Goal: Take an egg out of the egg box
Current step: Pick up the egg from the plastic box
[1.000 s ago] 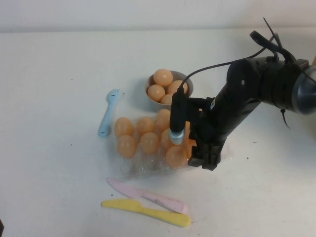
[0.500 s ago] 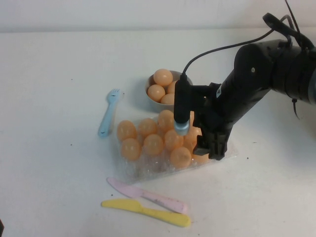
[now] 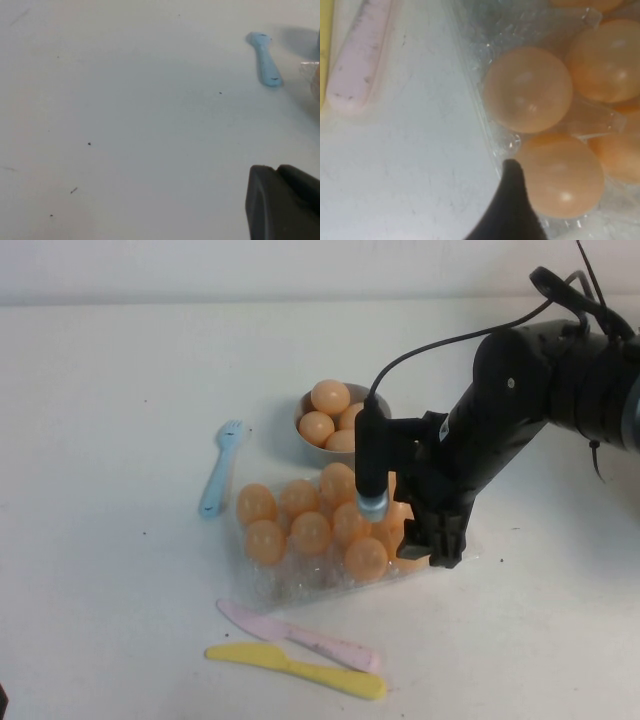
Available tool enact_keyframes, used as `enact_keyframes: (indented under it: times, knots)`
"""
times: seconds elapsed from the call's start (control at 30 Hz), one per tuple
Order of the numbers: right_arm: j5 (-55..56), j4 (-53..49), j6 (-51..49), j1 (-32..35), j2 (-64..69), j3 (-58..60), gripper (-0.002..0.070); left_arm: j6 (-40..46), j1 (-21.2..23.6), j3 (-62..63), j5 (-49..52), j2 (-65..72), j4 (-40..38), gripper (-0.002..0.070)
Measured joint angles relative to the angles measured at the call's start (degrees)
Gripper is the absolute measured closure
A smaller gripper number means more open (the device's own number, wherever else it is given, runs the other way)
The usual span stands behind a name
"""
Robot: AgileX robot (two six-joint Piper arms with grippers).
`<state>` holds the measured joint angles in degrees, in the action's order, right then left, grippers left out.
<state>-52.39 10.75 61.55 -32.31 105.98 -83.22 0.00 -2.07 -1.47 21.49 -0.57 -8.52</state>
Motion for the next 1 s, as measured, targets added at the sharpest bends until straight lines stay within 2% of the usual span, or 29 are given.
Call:
enact_keyframes:
  times: [0.87, 1.0]
  knots:
    - [0.21, 2.19, 1.2, 0.0, 4.31, 0.0, 0.0183, 0.0, 0.0, 0.0, 0.0, 0.0, 0.0, 0.068]
    - [0.32, 2.19, 1.2, 0.0, 4.56, 0.0, 0.0211, -0.3, 0.0, 0.0, 0.0, 0.0, 0.0, 0.068]
